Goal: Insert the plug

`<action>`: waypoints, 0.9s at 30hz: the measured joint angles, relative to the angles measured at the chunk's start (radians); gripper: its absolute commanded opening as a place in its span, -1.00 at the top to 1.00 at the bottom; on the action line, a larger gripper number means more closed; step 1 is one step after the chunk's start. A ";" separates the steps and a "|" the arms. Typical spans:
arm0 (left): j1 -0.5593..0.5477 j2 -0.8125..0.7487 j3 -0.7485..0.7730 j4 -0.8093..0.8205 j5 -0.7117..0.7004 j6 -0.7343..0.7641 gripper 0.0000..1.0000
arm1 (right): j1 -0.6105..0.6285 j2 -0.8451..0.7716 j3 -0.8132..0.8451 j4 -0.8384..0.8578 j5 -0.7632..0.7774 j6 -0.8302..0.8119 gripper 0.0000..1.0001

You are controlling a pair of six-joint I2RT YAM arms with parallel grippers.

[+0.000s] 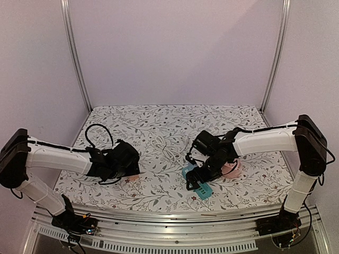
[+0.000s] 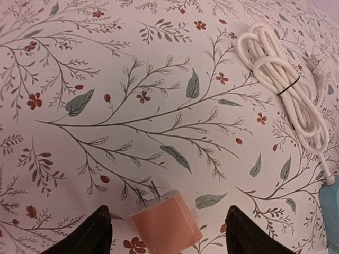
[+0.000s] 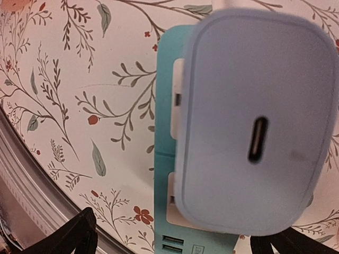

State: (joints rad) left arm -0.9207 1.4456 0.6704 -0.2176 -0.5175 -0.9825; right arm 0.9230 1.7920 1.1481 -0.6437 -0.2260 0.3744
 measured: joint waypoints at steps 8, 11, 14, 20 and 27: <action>0.016 0.035 0.061 -0.188 0.052 -0.101 -0.98 | 0.000 -0.001 -0.037 0.051 -0.036 0.023 -0.98; 0.040 0.051 0.085 -0.228 0.094 -0.122 -0.95 | 0.000 -0.003 -0.050 0.070 -0.052 0.032 -0.98; 0.066 0.068 0.116 -0.253 0.125 -0.135 -0.85 | 0.000 -0.003 -0.057 0.094 -0.081 0.040 -0.98; 0.128 0.107 0.129 -0.252 0.192 -0.135 -0.47 | 0.000 -0.003 -0.073 0.159 -0.166 0.051 -0.98; 0.161 0.175 0.172 -0.259 0.259 -0.126 -0.44 | 0.021 -0.024 -0.106 0.208 -0.238 0.052 -0.98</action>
State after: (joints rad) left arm -0.7597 1.6203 0.8421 -0.4763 -0.2584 -1.1080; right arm 0.9436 1.7676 1.0424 -0.4362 -0.4641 0.4263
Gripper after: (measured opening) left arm 0.725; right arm 0.989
